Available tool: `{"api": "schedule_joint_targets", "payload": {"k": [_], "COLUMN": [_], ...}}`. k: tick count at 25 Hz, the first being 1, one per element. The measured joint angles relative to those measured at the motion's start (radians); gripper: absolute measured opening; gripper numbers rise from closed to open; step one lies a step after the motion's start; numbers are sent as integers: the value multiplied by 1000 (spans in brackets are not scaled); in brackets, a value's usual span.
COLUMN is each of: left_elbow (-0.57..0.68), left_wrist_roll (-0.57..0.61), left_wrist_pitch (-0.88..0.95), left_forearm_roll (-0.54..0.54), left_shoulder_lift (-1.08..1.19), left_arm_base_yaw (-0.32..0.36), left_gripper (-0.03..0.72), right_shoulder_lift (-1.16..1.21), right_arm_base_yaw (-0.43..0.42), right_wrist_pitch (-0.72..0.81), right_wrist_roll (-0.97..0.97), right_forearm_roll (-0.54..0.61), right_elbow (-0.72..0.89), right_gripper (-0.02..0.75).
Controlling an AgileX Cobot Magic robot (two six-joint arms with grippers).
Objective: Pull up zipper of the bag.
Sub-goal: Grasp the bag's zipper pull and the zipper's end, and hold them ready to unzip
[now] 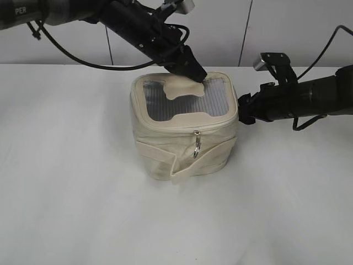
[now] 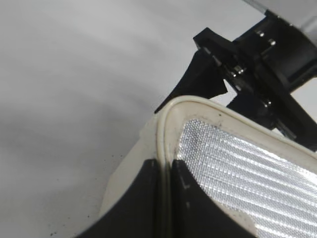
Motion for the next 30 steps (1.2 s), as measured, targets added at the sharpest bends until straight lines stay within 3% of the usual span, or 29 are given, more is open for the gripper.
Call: {"api": "schedule_joint_targets", "payload": {"k": [5,17,19,24,26,30], "left_elbow": [0,0,0,0,0,0], "left_wrist_roll": [-1,-3,-3,-3,-3,-3], "left_wrist_pitch": [1,0,0,4,4,1], "left_forearm_roll": [-1,-1,-2,-2,-2,-2], "left_shoulder_lift": [0,0,0,0,0,0], "left_arm_base_yaw": [0,0,0,0,0,-1], "left_gripper": [44,44,44,44,44,44], "right_shoulder_lift": [0,0,0,0,0,-20], "right_arm_base_yaw": [-2,-2,-2,0,0,-9], "right_wrist_pitch": [-10,-5,-1,36,43,15], "right_wrist_roll": [21,-123,-136,-155,-131,-46], "right_forearm_roll": [-12,68,69,59,39,-15], "right_elbow": [0,-10,-17,-24,-24,-4], "right_gripper": [456,446,396,80,31,13]}}
